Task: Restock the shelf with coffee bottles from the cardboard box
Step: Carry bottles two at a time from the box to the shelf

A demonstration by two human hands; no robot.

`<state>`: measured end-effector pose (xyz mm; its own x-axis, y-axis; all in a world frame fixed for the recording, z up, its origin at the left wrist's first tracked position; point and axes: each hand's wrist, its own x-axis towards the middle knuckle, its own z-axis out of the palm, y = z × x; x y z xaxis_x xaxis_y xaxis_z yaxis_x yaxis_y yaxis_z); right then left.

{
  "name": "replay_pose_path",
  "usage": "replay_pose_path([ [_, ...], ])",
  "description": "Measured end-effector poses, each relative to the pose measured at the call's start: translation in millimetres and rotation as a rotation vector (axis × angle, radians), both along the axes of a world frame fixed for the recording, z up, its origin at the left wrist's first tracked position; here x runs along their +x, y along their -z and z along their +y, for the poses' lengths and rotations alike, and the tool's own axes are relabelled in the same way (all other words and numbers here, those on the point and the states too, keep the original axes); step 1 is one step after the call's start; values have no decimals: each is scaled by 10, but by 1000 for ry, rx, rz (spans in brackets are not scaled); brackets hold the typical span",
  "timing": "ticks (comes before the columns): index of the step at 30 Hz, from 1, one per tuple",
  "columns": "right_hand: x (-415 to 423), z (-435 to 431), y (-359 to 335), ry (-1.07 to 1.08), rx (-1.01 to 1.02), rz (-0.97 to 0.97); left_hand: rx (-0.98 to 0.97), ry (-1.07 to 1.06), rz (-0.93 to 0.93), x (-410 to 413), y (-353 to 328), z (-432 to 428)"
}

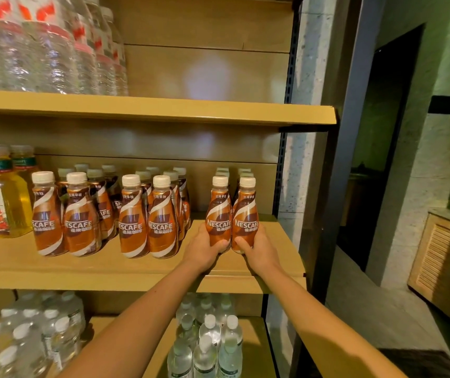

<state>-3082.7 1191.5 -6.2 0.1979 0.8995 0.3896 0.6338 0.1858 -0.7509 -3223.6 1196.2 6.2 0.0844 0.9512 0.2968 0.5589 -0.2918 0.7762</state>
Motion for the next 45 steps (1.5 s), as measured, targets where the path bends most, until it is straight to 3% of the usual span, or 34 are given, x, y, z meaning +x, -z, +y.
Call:
replay_pose_path([
  [10, -22, 126, -3, 62, -80, -80, -80, -14, 59, 28, -69, 79],
  [15, -27, -23, -84, 77, -123, -22, -145, -41, 29, -30, -142, -158],
  [20, -15, -517, -224, 53, -64, -190, 77, 14, 253, -182, -178, -604],
  [29, 325, -2004, -468, 73, -23, -666, 329, 459, 563, 23, -507, -1537],
  [40, 1596, -3905, -380, 581, -432, -675, 354, 954, 589, 1642, -332, -2641],
  [45, 2174, -4771, -301, 785, -499, -610, 372, 1140, 554, 2479, -296, -3291],
])
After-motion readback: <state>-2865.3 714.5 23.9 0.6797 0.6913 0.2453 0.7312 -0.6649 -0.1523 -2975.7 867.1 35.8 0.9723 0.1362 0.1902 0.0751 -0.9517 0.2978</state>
